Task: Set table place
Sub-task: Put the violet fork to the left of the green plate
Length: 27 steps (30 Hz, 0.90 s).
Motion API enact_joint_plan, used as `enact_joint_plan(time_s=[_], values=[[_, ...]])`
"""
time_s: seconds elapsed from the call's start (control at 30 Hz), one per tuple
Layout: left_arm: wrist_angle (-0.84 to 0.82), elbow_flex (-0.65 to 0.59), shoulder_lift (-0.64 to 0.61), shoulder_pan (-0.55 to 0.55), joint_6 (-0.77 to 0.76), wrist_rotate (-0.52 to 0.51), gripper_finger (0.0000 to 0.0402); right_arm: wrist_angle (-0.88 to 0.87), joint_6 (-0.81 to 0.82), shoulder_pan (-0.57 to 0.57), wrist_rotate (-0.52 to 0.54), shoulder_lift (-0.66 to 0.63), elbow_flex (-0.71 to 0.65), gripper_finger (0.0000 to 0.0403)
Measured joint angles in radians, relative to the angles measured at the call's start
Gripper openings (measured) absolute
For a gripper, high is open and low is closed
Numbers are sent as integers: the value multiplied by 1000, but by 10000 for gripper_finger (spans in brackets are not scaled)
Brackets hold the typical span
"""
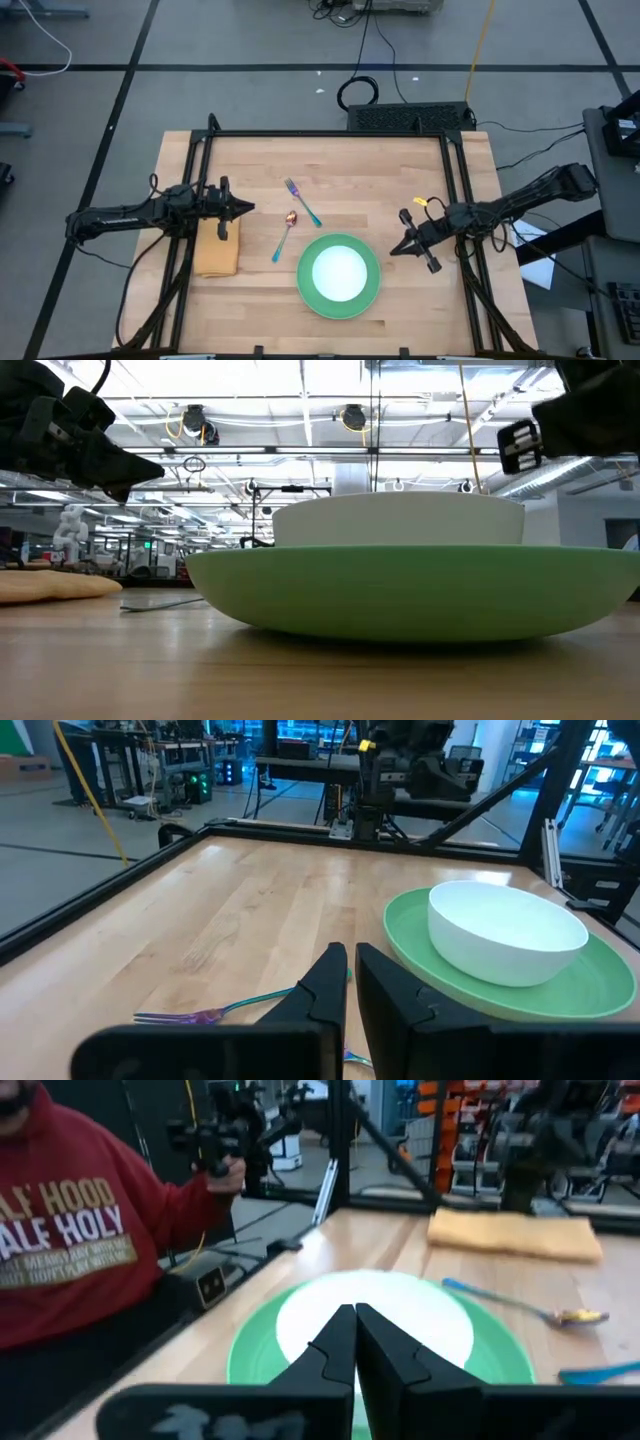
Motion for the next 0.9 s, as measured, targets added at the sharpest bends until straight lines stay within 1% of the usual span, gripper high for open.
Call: enact_joint_plan(time_s=[0.07,0.23,0.3,0.43,0.67,0.9], values=[[0,0,0,0,1,0,31,28,3,0,1,0,-28,0],[0,0,0,0,32,0,31,204,11,0,3,0,-106,0],[0,0,0,0,44,0,31,241,11,-1,3,-6,-118,0],[3,0,0,0,48,0,31,227,-17,-14,3,-34,-118,0],[1,0,0,0,48,1,31,209,-92,-35,5,-141,-119,0],[1,0,0,0,47,1,31,120,-114,-35,5,-261,-120,0]])
